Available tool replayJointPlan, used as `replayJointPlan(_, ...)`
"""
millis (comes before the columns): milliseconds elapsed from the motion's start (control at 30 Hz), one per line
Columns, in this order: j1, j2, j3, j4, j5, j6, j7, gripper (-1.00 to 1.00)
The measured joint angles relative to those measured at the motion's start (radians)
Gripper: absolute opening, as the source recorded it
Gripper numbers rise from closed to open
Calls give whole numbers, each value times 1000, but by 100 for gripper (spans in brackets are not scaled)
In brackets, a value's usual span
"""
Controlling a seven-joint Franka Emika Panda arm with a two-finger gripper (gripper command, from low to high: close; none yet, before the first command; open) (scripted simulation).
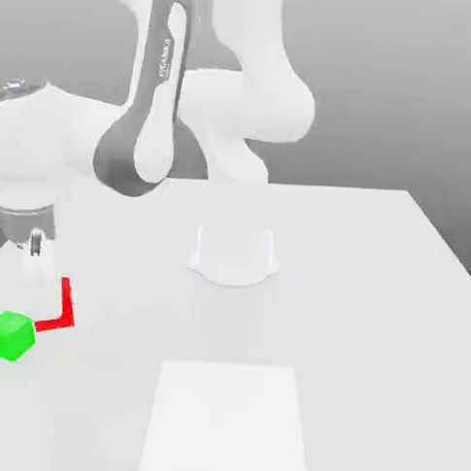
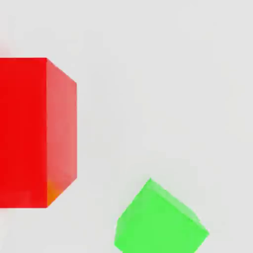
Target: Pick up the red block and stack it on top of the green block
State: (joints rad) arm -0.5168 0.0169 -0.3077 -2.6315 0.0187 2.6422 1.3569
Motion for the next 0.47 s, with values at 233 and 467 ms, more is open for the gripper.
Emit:
replayJointPlan(233, -66, 102, 12, 39, 65, 72, -49, -100)
replayJointPlan(467, -95, 204, 53, 42, 147, 160, -107, 100)
